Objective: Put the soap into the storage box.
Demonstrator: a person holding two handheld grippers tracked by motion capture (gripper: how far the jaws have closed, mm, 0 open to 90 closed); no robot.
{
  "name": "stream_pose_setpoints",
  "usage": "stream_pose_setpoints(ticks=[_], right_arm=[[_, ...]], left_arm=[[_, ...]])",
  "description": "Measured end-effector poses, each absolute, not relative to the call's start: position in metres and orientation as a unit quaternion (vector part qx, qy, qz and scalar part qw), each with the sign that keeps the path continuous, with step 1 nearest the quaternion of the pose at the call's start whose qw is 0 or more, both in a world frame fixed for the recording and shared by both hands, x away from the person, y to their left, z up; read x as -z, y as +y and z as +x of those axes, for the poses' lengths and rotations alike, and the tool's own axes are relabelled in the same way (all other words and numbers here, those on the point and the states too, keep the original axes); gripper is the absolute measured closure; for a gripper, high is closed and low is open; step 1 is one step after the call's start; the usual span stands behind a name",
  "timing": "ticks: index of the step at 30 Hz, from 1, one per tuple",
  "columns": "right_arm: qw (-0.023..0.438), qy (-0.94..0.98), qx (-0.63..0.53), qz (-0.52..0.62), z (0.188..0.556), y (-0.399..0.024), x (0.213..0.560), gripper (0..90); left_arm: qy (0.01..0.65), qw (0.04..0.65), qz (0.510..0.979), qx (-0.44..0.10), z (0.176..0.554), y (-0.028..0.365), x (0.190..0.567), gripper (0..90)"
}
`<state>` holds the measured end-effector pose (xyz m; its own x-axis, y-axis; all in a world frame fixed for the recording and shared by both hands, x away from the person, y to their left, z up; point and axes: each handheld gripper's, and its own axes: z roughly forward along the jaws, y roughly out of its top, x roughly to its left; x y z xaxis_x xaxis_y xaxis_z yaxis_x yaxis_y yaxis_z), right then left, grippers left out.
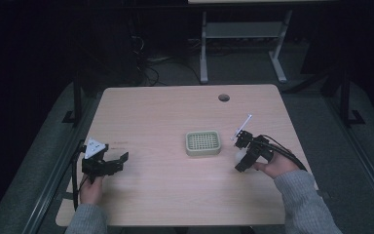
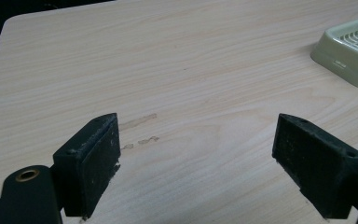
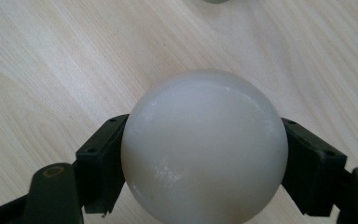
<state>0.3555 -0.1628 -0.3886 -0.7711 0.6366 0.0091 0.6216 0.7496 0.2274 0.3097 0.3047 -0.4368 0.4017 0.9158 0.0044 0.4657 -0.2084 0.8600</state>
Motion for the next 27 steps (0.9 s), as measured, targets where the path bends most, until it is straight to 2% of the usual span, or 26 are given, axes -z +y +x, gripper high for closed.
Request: stream_pose_setpoints(ticks=[27], right_arm=[[0.032,0.934,-0.13,0.33,0.371,-0.152,0.365,23.5]], left_arm=[[0.476,0.417,0.725,-0.273,0.309,0.307,0.436,14.8]])
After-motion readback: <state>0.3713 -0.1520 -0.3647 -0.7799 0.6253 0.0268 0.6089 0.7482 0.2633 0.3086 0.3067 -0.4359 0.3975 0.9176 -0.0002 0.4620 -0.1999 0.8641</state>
